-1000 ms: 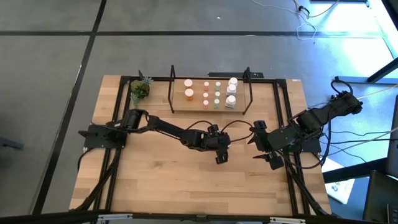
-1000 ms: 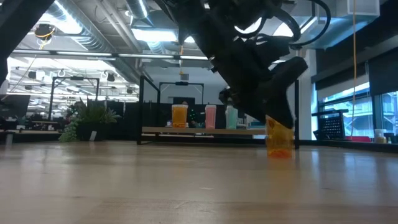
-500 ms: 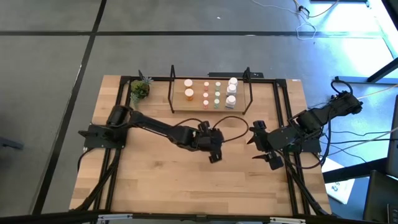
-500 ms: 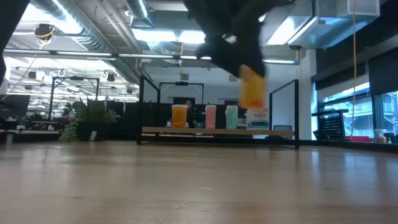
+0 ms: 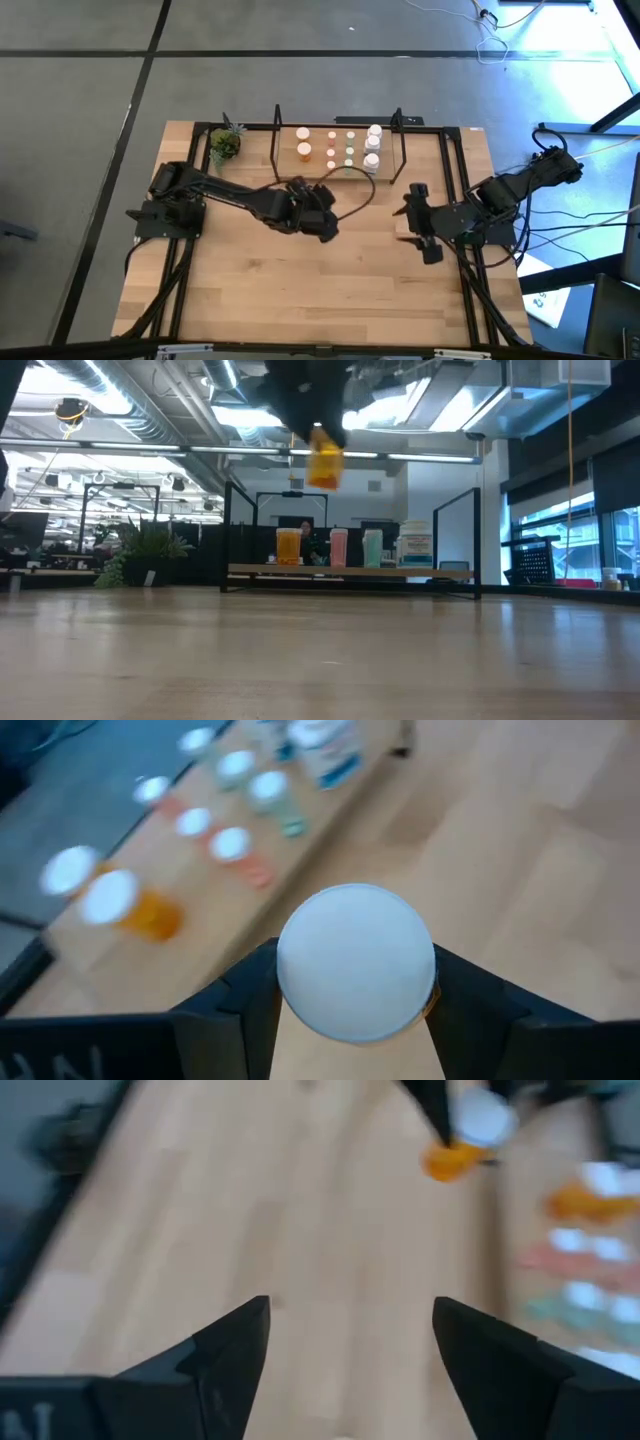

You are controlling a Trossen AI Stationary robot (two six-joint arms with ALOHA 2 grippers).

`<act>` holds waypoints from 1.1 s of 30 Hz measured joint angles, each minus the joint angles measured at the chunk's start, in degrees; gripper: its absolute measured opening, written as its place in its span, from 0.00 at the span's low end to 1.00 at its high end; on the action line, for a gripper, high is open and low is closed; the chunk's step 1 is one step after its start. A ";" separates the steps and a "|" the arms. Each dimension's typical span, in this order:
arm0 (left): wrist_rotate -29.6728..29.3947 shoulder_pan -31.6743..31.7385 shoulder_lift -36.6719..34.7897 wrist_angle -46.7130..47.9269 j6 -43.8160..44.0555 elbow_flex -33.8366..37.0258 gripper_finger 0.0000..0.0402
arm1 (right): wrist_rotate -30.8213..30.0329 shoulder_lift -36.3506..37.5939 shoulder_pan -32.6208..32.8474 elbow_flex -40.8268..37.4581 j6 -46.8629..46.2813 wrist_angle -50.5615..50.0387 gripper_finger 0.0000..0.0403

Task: Pick and place medicine bottles onto shelf by color
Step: Put the orange pill bottle on the shelf aligned with the orange pill bottles

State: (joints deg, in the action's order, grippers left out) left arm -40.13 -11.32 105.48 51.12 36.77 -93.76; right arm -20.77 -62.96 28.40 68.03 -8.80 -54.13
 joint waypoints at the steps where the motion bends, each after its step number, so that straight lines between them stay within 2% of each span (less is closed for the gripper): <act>1: -0.44 0.48 -0.52 1.54 0.87 0.00 0.47 | -1.90 0.00 0.00 0.00 -0.11 0.02 0.70; 4: -1.24 2.37 -0.79 5.75 3.50 0.00 0.47 | -5.25 0.00 0.00 0.00 -0.09 0.40 0.70; 8: -0.67 5.50 -0.60 10.84 3.66 0.04 0.47 | -5.75 0.00 0.00 0.00 -0.79 1.24 0.70; 20: 0.61 14.35 0.01 12.20 3.64 0.42 0.47 | -6.60 -0.32 0.00 0.00 -1.51 1.71 0.70; 24: 0.79 14.74 -0.44 12.51 6.42 4.61 0.47 | -6.60 -0.33 0.00 0.00 -1.47 1.66 0.70; 29: 2.18 12.10 -0.51 12.13 10.49 9.39 0.47 | -6.62 -0.33 0.00 0.00 -1.37 1.62 0.70; 33: -0.25 12.01 -0.53 5.51 8.20 10.38 0.47 | -6.62 -0.33 0.00 0.00 -1.40 1.64 0.70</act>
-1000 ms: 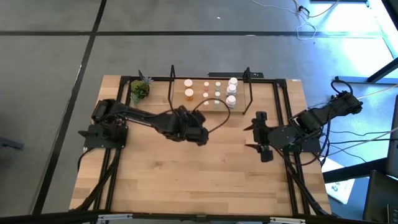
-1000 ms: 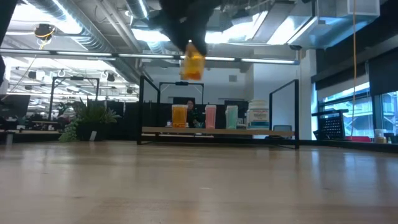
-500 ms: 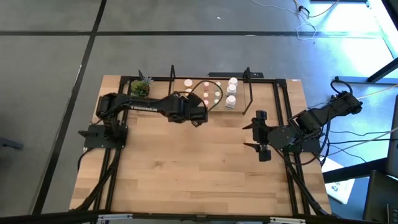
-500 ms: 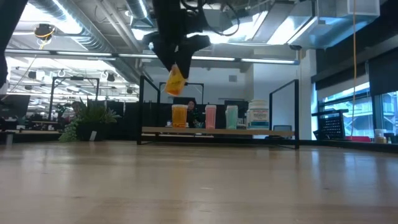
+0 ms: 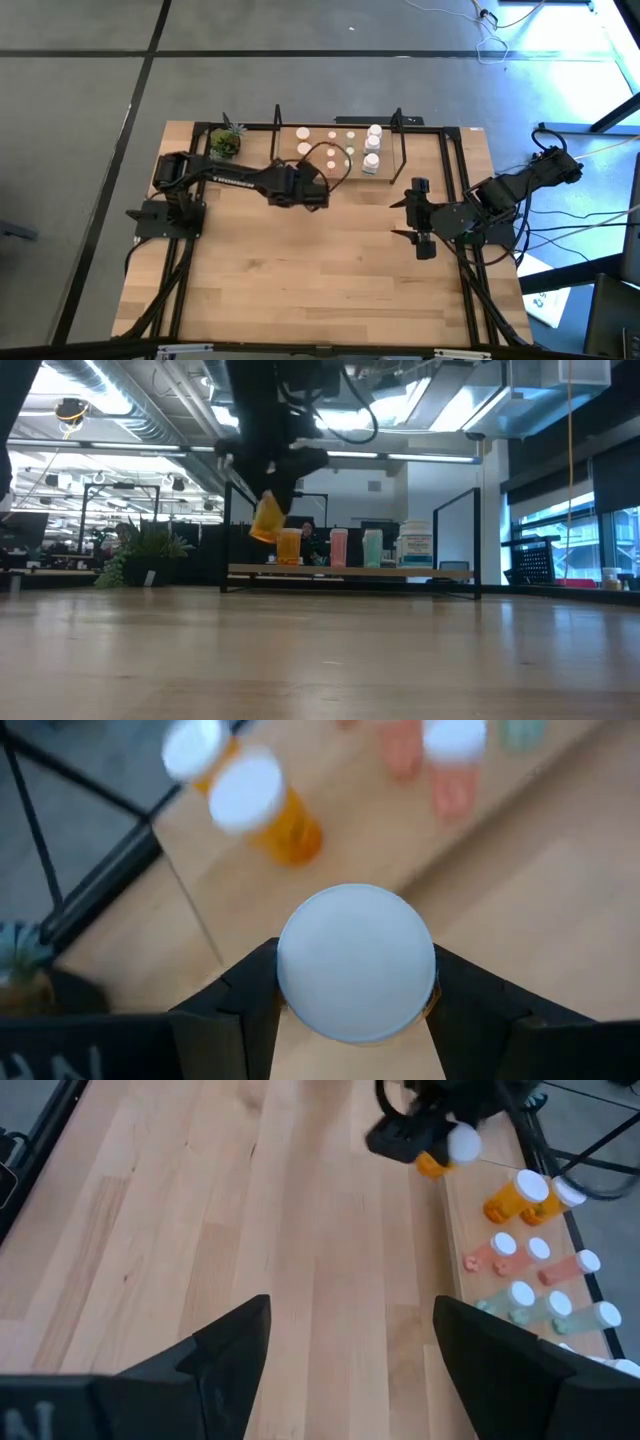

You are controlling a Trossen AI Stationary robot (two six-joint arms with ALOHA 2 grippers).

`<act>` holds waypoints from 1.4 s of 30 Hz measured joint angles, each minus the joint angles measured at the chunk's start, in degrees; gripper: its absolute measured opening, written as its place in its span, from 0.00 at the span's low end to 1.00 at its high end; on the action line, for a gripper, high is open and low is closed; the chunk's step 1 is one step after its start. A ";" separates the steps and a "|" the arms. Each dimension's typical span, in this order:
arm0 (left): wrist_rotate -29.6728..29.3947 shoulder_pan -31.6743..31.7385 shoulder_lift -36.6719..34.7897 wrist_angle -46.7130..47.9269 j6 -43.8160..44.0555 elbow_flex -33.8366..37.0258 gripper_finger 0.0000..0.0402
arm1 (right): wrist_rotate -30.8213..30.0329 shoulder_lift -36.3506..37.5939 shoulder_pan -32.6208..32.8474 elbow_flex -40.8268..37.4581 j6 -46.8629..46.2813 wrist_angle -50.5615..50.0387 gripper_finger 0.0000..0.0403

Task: Pick and place medicine bottles onto shelf by color
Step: Put the orange pill bottle on the shelf aligned with the orange pill bottles

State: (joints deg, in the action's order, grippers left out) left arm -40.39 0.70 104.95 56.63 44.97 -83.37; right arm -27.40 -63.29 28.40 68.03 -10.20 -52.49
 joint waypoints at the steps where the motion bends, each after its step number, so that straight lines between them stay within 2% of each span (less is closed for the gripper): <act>1: -0.83 0.38 0.00 -1.84 -0.92 0.00 0.47 | -0.02 0.00 0.00 0.00 0.00 0.00 0.70; 7: 0.59 5.24 0.00 -6.85 -5.00 0.23 0.47 | -0.17 0.00 -0.09 0.00 0.03 1.55 0.70; 10: 0.92 7.05 -0.01 -11.56 -6.06 2.65 0.47 | -1.27 0.00 -0.09 0.00 0.07 2.10 0.70; 14: 4.45 7.66 0.00 -18.85 -6.67 6.29 0.47 | -4.72 0.00 -0.09 0.00 0.16 1.95 0.70; 18: 4.00 7.24 0.00 -24.34 -6.56 9.69 0.47 | -5.25 0.00 -0.11 0.00 0.20 1.92 0.70; 31: -0.19 7.86 0.00 -25.82 -6.51 10.25 0.47 | -5.24 0.00 -0.11 0.00 0.17 1.90 0.70; 42: -0.34 8.76 0.00 -25.61 -5.61 10.25 0.47 | -11.63 -1.65 -0.07 0.00 -0.09 1.68 0.70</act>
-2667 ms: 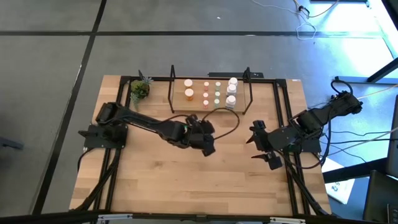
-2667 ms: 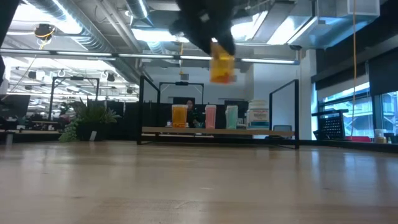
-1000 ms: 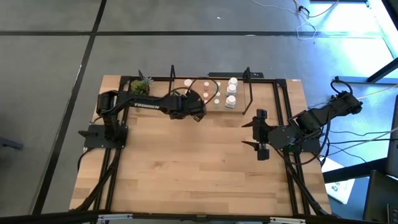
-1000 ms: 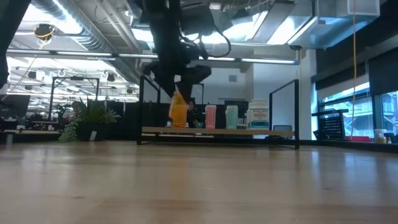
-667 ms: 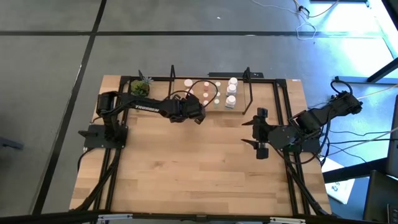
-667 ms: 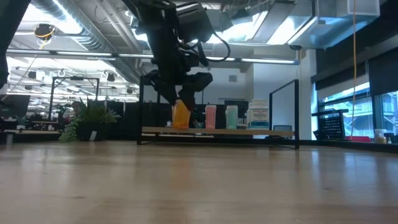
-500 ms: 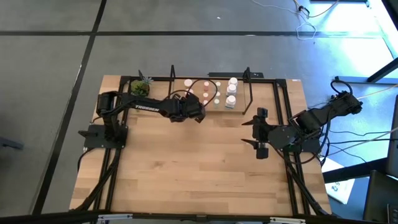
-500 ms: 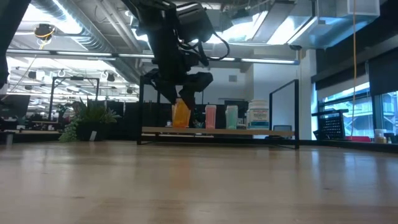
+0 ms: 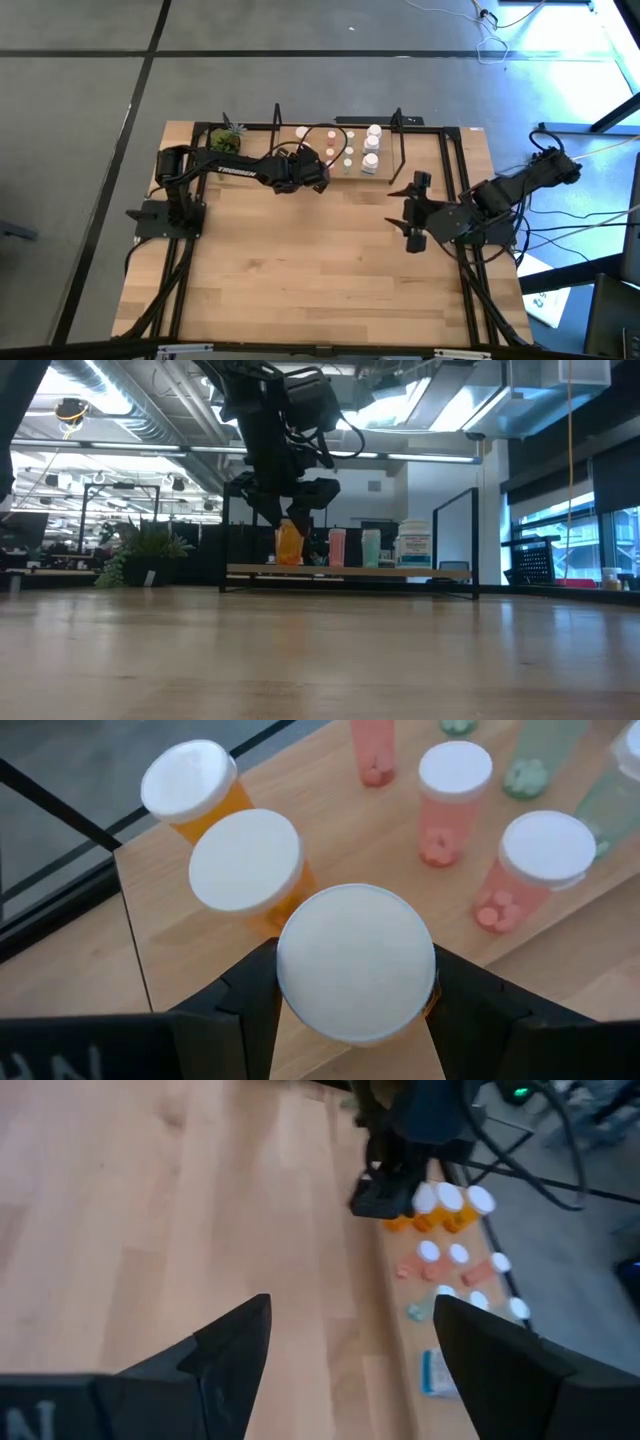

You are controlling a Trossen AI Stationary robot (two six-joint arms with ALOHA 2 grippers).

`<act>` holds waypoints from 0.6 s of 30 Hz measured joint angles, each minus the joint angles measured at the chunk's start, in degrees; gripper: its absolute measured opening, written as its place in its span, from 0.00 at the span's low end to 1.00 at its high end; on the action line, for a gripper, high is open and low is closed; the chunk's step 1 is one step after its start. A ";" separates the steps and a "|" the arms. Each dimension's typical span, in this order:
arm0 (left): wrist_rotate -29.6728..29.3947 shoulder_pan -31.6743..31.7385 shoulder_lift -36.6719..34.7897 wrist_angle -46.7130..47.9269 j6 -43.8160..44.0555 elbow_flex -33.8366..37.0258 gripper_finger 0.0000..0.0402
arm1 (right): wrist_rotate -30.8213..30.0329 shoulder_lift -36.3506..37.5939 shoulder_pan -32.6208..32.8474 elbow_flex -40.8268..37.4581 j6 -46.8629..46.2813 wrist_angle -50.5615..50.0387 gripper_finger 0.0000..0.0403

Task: Pick and place medicine bottles onto shelf by color
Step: Put the orange pill bottle on the shelf aligned with the orange pill bottles

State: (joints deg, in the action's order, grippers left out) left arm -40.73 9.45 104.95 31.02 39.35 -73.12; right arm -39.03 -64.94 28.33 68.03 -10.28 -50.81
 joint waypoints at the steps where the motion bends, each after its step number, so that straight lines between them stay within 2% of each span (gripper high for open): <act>1: 0.02 0.02 0.00 0.07 0.00 0.00 0.47 | -1.05 -0.34 0.01 0.00 0.00 -0.07 0.70; 6: -0.04 0.02 0.00 0.42 0.67 0.00 0.47 | -5.33 -2.37 -0.04 0.00 0.04 -0.06 0.70; 18: -0.11 0.02 0.02 1.56 0.98 0.00 0.47 | -5.46 -3.66 -0.04 0.00 0.24 -0.04 0.70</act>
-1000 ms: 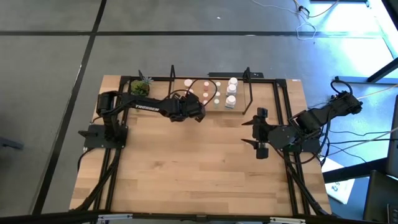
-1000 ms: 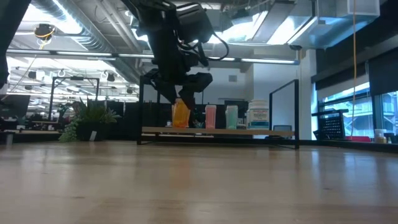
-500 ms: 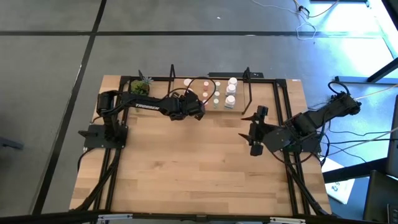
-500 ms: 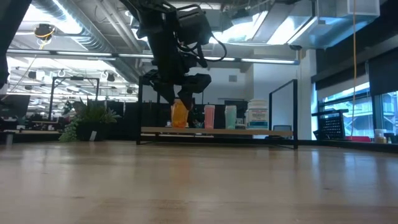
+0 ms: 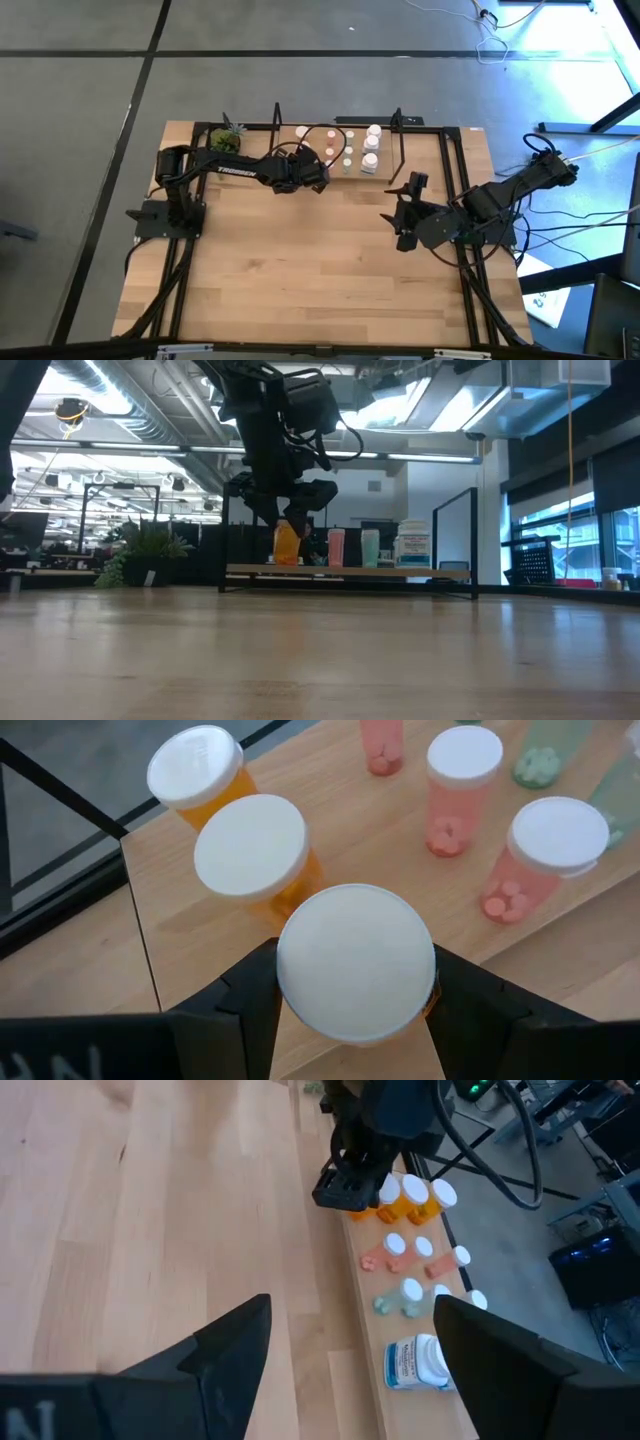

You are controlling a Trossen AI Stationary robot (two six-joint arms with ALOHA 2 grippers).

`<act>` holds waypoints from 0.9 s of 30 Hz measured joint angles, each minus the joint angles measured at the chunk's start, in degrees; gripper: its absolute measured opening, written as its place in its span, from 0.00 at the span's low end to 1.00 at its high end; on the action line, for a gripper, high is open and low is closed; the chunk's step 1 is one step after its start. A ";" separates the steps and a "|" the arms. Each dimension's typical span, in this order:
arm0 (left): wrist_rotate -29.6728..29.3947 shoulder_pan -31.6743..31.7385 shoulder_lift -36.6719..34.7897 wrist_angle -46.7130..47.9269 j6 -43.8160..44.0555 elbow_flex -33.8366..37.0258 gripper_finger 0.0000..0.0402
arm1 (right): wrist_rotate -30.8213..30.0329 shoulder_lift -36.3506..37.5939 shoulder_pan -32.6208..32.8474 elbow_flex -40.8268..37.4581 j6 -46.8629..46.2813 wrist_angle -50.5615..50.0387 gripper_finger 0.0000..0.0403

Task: Pick and place medicine bottles onto shelf by color
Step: Put the orange pill bottle on the shelf aligned with the orange pill bottles

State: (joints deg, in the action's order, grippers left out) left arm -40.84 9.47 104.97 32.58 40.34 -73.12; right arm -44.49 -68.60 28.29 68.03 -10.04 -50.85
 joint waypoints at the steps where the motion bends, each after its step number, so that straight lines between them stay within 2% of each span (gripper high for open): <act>1: 0.00 0.00 0.00 0.00 0.00 0.00 0.47 | 0.02 0.02 0.00 0.00 0.00 0.00 0.70; 8: -0.11 0.00 0.00 -0.02 0.06 0.00 0.47 | 3.06 0.00 0.00 0.00 0.02 0.24 0.70; 21: -0.20 0.00 0.02 -0.07 0.92 0.00 0.47 | 14.87 0.02 0.00 0.00 0.02 0.31 0.70; 27: -0.22 0.00 0.02 -0.11 1.51 0.00 0.47 | 17.44 0.02 0.00 0.00 0.02 0.31 0.70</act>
State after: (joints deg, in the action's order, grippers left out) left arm -41.06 9.47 104.99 32.47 41.85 -73.12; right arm -27.04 -68.58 28.29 68.03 -10.02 -50.54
